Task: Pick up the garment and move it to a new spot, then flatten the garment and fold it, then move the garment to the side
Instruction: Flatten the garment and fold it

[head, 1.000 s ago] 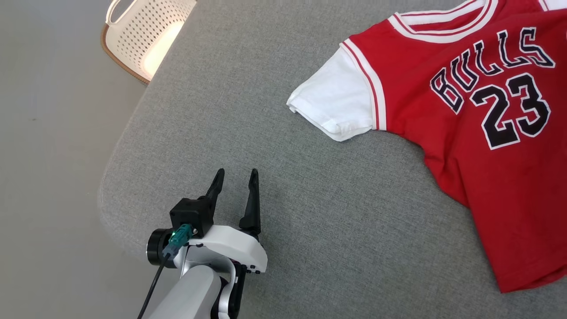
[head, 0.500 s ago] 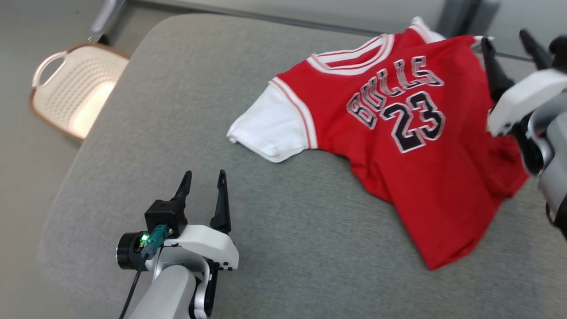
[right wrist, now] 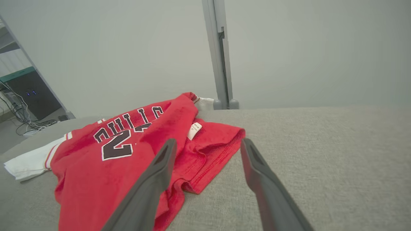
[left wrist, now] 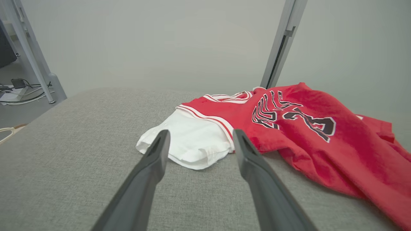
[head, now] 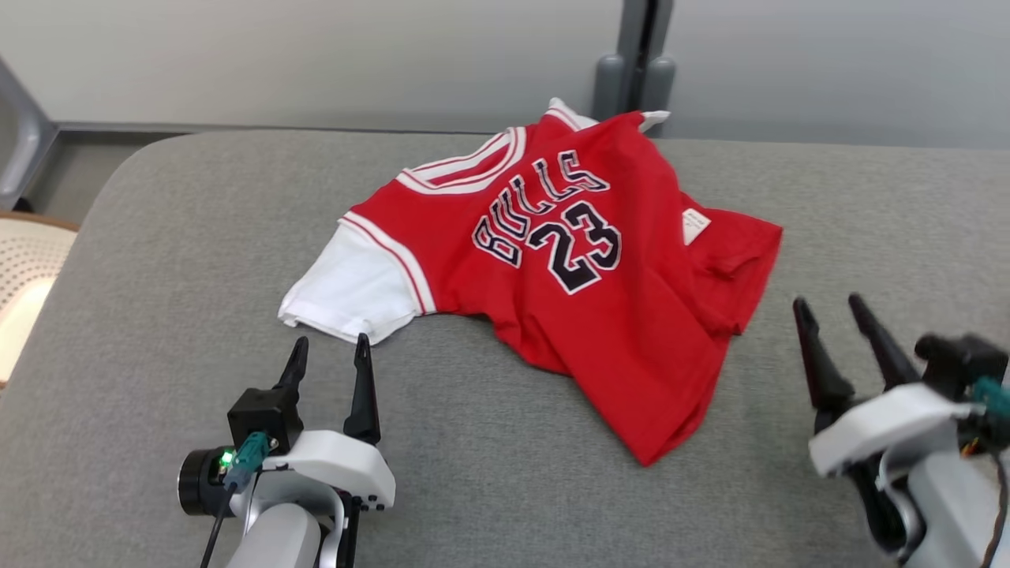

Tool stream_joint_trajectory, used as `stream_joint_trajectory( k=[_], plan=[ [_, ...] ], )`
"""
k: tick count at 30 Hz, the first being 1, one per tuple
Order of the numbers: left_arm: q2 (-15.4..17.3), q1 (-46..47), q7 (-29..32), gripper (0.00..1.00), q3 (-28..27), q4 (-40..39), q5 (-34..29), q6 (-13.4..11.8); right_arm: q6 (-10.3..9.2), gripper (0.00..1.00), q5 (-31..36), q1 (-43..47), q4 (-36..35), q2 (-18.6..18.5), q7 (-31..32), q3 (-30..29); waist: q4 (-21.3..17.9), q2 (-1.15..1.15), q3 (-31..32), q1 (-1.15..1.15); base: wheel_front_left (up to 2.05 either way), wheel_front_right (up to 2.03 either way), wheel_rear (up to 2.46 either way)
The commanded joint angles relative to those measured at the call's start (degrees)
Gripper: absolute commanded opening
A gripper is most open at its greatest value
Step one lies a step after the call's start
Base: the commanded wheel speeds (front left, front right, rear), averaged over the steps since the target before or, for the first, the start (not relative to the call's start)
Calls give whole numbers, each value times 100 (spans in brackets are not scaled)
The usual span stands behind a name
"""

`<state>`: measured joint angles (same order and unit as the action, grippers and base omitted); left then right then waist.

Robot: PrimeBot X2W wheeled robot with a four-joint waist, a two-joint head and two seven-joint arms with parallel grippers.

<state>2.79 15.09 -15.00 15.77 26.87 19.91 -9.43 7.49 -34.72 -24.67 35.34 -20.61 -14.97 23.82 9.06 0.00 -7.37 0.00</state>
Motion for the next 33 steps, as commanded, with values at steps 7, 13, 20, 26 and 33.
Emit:
stream_joint_trajectory(
  k=[7,13,20,26,33],
  plan=[
    [26,-180,-25,100,-61,35,-130,90,0,100,754,1115,-637,643,-30,-727,-265,0,108,0,0,0,0],
    [24,-69,-25,100,17,51,-161,128,0,100,1070,968,-789,770,190,-1050,-158,0,-5,0,0,0,0],
    [22,130,-25,100,224,58,2,111,0,100,1025,283,-535,571,945,-1215,246,0,-422,0,0,0,0],
    [18,266,-25,100,244,47,48,54,0,100,646,-227,-142,414,1454,-1187,587,0,-739,0,0,0,0],
    [23,347,-26,100,318,-11,134,28,0,100,392,-617,189,243,1654,-1074,820,0,-943,0,0,0,0]
  ],
)
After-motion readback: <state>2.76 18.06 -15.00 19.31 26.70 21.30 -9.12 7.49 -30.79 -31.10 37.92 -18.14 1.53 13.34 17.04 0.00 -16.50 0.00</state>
